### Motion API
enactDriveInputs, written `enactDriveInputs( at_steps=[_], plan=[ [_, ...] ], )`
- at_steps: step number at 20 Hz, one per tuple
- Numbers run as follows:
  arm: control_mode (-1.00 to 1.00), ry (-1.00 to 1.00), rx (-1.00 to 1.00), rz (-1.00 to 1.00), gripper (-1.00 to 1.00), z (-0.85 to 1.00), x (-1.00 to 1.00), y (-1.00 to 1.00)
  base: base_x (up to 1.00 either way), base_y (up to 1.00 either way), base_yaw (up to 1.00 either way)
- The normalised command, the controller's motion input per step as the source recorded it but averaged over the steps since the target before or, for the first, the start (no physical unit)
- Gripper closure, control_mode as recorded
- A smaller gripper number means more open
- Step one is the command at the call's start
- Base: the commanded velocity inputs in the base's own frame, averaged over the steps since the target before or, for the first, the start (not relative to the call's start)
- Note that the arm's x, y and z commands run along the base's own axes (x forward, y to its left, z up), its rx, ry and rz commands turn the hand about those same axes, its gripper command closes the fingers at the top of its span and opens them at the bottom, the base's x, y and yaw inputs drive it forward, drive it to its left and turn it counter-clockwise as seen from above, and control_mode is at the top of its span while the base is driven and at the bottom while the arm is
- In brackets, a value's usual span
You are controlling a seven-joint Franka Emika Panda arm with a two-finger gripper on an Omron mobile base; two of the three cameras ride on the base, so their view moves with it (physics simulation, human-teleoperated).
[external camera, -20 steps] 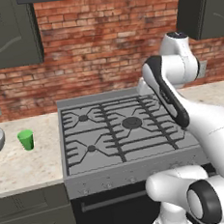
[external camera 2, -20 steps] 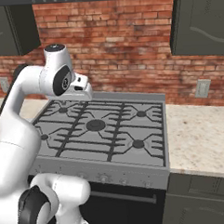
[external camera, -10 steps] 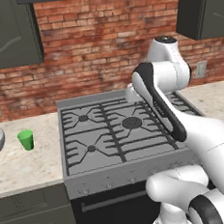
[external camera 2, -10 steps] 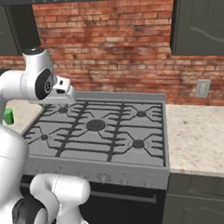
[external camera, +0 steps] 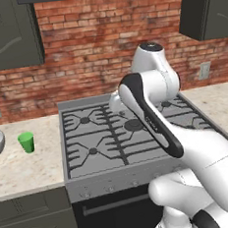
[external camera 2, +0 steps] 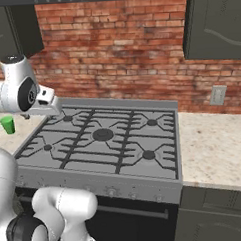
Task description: Pick the cup and bowl from the counter and place them on the counter next to the sink.
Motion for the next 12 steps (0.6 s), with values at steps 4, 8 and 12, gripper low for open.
enactDriveInputs(
  at_steps=[4,8,12],
  plan=[
    [-1.00,0.02,0.13,0.02,-1.00,0.00,-0.03,0.35,0.00,0.00,0.00],
    [-1.00,0.05,0.23,0.04,-1.00,0.00,0.00,0.18,0.00,0.00,0.00],
    [-1.00,0.06,0.27,0.06,-1.00,0.00,0.00,0.14,0.00,0.00,0.00]
  ],
)
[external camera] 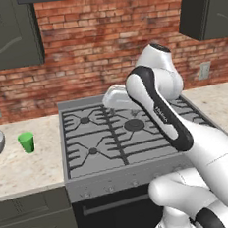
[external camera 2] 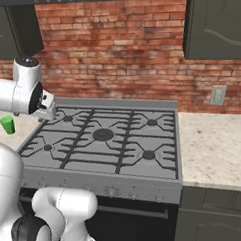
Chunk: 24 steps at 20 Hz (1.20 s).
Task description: Pick the cup and bowl from the counter and place them on the counter next to the sink.
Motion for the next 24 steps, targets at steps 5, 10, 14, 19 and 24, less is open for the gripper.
enactDriveInputs(
  at_steps=[5,10,14,19,24],
  plan=[
    [-1.00,0.12,0.07,0.02,-1.00,0.00,0.03,0.43,0.00,0.00,0.00],
    [-1.00,0.11,0.00,0.00,-1.00,0.00,0.31,0.56,0.00,0.00,0.00],
    [-1.00,0.01,0.00,0.00,-1.00,0.00,0.40,0.43,0.00,0.00,0.00],
    [-1.00,0.00,0.00,0.00,-1.00,0.00,0.30,0.24,0.00,0.00,0.00],
    [-1.00,0.00,0.00,-0.01,-1.00,-0.23,0.11,0.12,0.00,0.00,0.00]
  ],
)
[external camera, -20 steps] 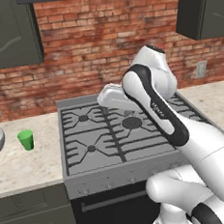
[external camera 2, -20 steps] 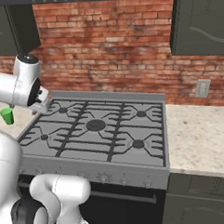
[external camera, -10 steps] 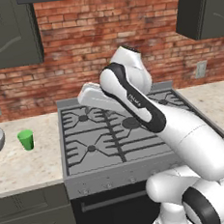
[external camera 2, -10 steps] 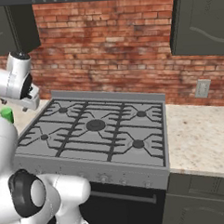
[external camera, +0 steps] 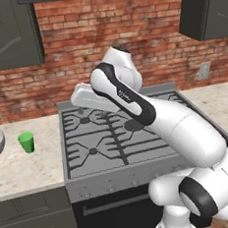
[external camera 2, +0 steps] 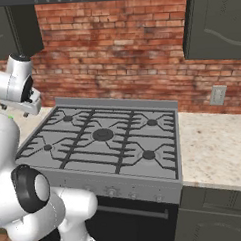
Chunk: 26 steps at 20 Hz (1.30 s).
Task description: Pick the cup and bowl from the counter and place them on the counter next to the sink.
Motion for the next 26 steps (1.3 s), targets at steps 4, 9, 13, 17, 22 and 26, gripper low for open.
enactDriveInputs(
  at_steps=[4,9,13,17,22,26],
  plan=[
    [-1.00,-0.01,0.00,-0.03,-1.00,-0.38,0.00,0.00,0.00,0.00,0.00],
    [-1.00,0.00,0.00,-0.05,-1.00,-0.45,0.00,0.00,0.00,0.00,0.00],
    [-1.00,-0.07,0.00,-0.09,-1.00,-0.43,0.05,0.11,0.00,0.00,0.00],
    [-1.00,-0.15,0.00,-0.16,-1.00,-0.36,0.20,0.43,0.00,0.00,0.00],
    [-1.00,-0.11,0.00,-0.18,-1.00,-0.15,0.22,0.55,0.00,0.00,0.00],
    [-1.00,0.00,-0.01,-0.20,-1.00,-0.03,0.49,0.46,0.00,0.00,0.00]
  ],
)
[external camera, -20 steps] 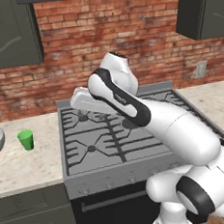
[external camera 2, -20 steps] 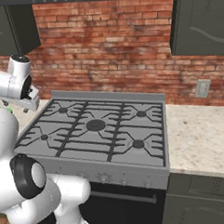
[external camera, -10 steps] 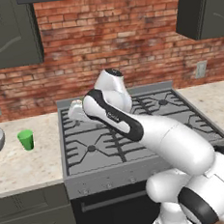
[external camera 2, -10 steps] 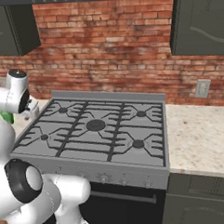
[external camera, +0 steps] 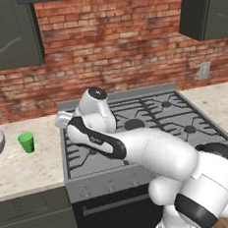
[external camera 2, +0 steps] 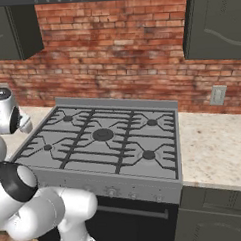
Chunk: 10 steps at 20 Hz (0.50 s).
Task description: Pick the cup and bowl from the counter and place them on the counter next to the sink.
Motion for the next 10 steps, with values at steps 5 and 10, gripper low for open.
enactDriveInputs(
  at_steps=[5,10],
  plan=[
    [-1.00,0.11,-0.04,-0.22,-1.00,0.09,0.60,0.37,0.00,0.00,0.00],
    [-1.00,0.19,-0.07,-0.14,-1.00,0.16,0.41,0.28,0.00,0.00,0.00]
  ],
)
